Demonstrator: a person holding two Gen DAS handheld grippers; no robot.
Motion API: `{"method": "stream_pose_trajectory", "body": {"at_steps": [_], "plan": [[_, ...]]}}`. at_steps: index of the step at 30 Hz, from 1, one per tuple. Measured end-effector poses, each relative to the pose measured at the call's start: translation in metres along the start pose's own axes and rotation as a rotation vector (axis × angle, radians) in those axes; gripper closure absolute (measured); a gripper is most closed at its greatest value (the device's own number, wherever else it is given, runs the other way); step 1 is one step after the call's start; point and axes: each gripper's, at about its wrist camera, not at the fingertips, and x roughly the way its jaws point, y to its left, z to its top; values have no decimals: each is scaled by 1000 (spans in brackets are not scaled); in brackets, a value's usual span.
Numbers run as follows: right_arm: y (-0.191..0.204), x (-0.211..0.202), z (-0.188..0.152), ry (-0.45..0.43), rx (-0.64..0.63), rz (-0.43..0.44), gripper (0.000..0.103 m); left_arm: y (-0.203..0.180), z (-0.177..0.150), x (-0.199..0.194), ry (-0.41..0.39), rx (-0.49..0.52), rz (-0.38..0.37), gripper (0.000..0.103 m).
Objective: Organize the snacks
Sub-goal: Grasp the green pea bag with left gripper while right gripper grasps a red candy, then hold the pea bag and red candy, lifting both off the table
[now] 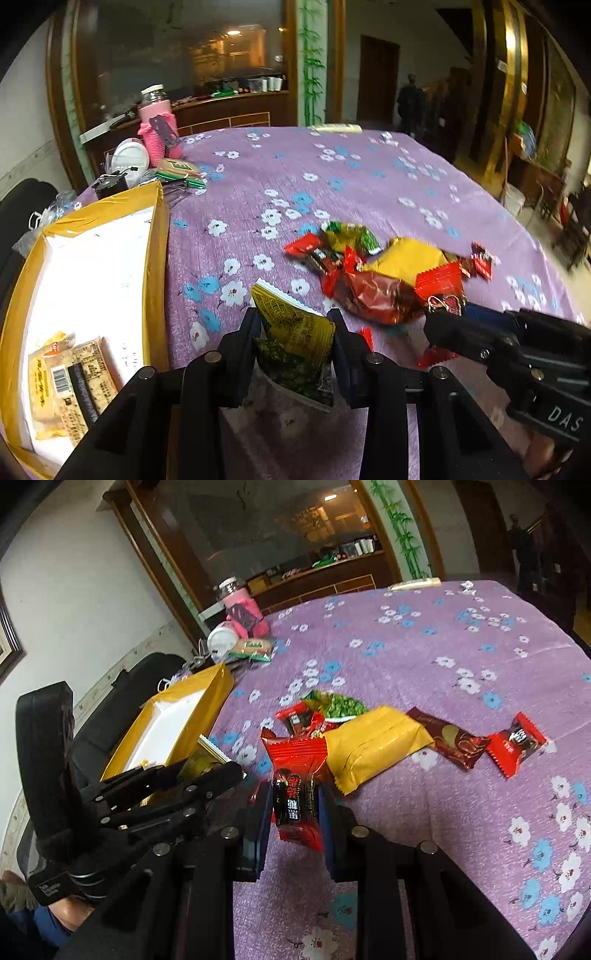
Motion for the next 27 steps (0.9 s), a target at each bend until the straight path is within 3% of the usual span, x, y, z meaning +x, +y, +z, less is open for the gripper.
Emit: {"method": "stream_pose_trajectory", "body": {"at_steps": [8, 12, 17, 27], "plan": [[-12, -9, 5, -75, 56, -54, 80, 3, 1, -11, -96, -12, 41, 65], [1, -18, 6, -132, -14, -56, 80, 3, 2, -14, -118, -7, 60, 65], [15, -9, 4, -95, -77, -9, 80, 2, 1, -20, -167, 6, 123, 65], [14, -7, 3, -81, -71, 2, 80, 1, 0, -25, -204, 19, 190, 64]]}}
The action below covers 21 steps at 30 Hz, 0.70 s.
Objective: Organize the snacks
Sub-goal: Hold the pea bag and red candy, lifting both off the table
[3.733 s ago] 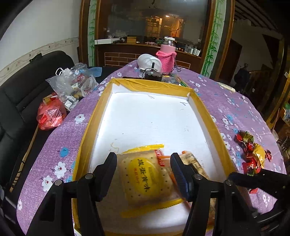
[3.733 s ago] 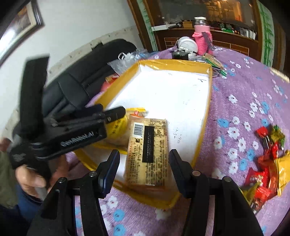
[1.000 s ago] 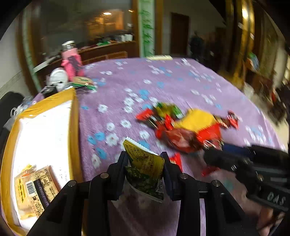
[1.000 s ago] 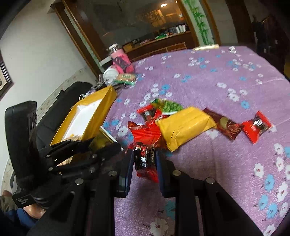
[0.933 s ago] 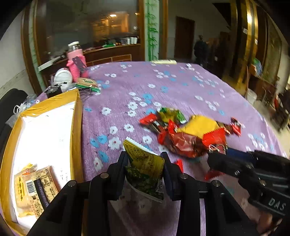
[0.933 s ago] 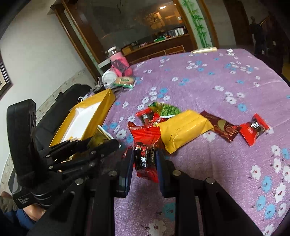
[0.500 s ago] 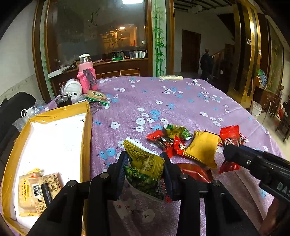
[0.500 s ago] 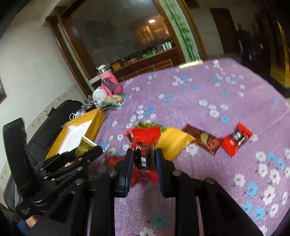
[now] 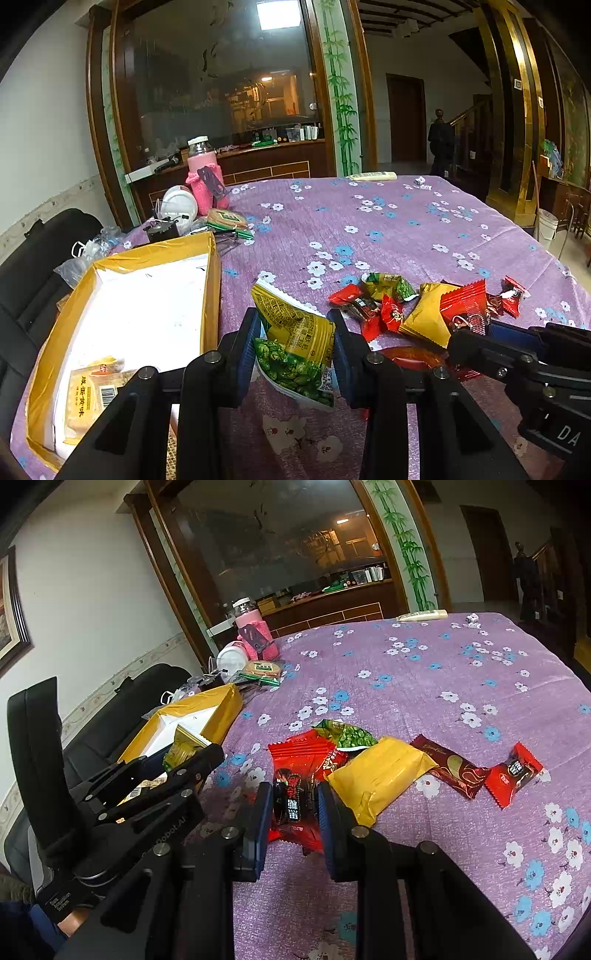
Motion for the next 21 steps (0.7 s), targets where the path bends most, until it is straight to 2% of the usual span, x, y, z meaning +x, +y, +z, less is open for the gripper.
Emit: {"method": "stream_pose_trajectory", "body": {"at_steps": [21], "plan": [[2, 0, 0, -6, -15, 9, 80, -3, 0, -3, -18, 16, 26, 64]]}}
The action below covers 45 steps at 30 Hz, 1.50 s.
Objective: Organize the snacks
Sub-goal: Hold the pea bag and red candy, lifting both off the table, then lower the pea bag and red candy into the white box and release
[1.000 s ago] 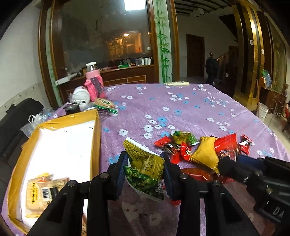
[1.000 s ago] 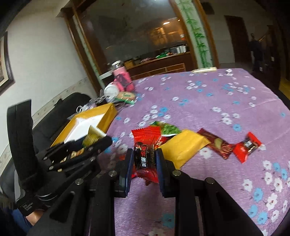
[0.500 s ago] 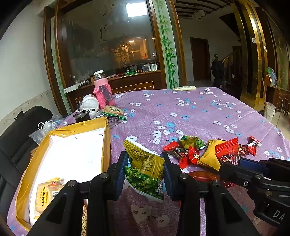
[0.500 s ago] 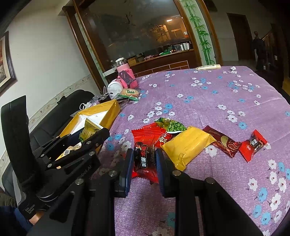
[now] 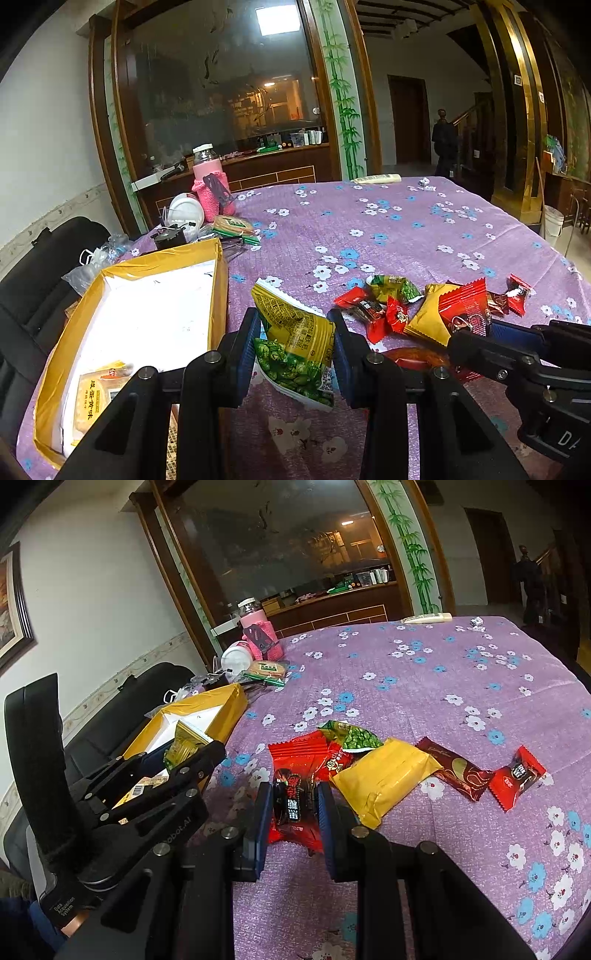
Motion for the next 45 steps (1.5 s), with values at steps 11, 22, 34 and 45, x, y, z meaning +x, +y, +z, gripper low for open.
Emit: {"method": "stream_pose_trajectory", "body": {"at_steps": [11, 22, 34, 45], "plan": [[1, 0, 0, -1, -2, -1, 80, 1, -1, 0, 5, -3, 4, 64], [0, 0, -1, 3, 2, -9, 80, 4, -3, 1, 22, -6, -5, 64], [-4, 3, -1, 14, 8, -19, 80, 5, -2, 5, 50, -11, -20, 64], [-5, -2, 1, 5, 45, -16, 80, 18, 2, -6, 30, -51, -31, 64]]}}
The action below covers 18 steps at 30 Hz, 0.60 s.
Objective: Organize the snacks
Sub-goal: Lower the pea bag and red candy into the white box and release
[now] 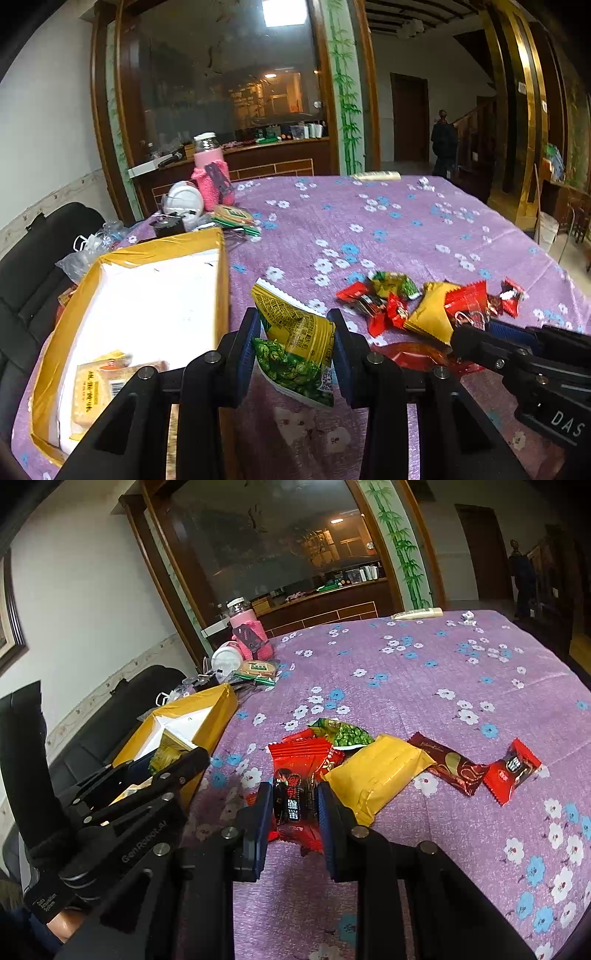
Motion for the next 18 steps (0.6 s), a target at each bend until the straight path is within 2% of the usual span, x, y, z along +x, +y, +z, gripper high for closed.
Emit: {"method": "stream_pose_trajectory", "body": {"at_steps": [7, 10, 14, 18], "plan": [[34, -2, 14, 29, -35, 51, 80, 51, 6, -14, -12, -111, 19, 64], [60, 6, 19, 50, -86, 84, 80, 82, 5, -13, 9, -173, 38, 64], [95, 31, 22, 124, -120, 158, 80, 128, 3, -10, 45, -263, 60, 64], [125, 58, 21, 197, -145, 209, 80, 166, 2, 6, 119, -325, 69, 64]]}}
